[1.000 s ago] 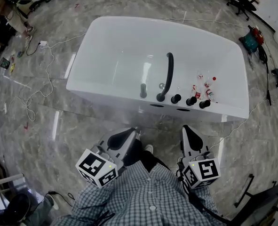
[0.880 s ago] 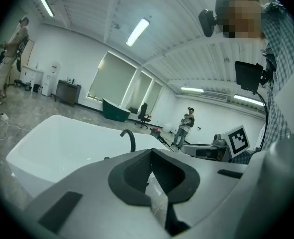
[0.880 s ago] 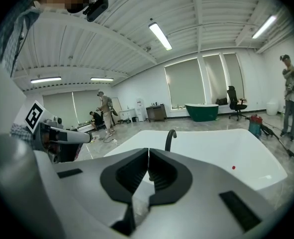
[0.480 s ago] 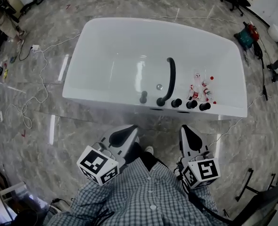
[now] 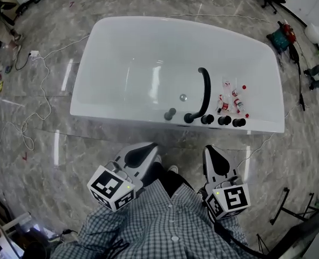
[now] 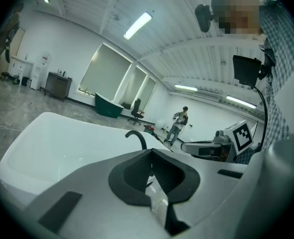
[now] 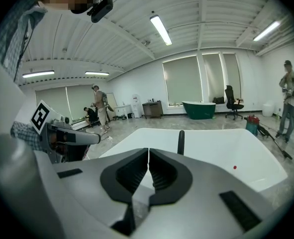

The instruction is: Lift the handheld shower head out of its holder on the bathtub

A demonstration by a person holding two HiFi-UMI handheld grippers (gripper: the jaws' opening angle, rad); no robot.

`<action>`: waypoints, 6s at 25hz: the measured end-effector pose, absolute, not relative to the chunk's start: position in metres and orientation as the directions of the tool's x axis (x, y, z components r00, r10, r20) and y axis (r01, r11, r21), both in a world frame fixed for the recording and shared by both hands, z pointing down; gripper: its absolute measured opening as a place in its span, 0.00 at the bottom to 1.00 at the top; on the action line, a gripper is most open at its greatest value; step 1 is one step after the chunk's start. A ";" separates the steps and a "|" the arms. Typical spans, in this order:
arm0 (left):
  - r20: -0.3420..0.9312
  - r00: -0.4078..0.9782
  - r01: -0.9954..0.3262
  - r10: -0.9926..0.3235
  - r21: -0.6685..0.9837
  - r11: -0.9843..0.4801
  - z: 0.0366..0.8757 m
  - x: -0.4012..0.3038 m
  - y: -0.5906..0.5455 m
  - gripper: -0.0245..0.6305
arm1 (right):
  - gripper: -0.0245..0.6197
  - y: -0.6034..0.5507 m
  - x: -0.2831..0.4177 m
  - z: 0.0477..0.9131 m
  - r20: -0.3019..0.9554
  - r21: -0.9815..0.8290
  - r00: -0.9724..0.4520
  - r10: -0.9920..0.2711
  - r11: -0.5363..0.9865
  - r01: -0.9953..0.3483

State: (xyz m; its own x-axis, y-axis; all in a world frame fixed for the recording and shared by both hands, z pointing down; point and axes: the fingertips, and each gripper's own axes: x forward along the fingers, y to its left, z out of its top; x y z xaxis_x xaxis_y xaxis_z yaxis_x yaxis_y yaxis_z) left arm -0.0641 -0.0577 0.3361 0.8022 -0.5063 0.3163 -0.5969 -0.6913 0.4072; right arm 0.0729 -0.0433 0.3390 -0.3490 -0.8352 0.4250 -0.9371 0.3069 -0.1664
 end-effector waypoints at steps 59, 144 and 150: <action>0.379 0.758 -0.641 -0.531 0.277 -0.716 0.515 -0.013 -0.167 0.05 | 0.07 -0.129 0.105 0.470 0.557 -0.274 -0.506 -0.658 0.430 -0.860; 0.527 0.681 -0.633 -0.508 0.077 -0.770 0.697 0.025 -0.206 0.26 | 0.07 -0.118 0.120 0.584 0.622 -0.349 -0.514 -0.591 0.379 -0.857; 0.533 0.685 -0.619 -0.496 0.068 -0.782 0.688 0.027 -0.204 0.25 | 0.07 -0.117 0.120 0.577 0.611 -0.354 -0.516 -0.600 0.376 -0.856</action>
State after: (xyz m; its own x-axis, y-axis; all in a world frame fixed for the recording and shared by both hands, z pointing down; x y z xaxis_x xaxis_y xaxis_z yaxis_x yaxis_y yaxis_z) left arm 0.0266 -0.2041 0.6884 0.6851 -0.4962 0.5332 -0.6194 -0.7821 0.0681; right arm 0.1197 -0.1173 0.5775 -0.5161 -0.5999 0.6114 -0.8563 0.3761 -0.3539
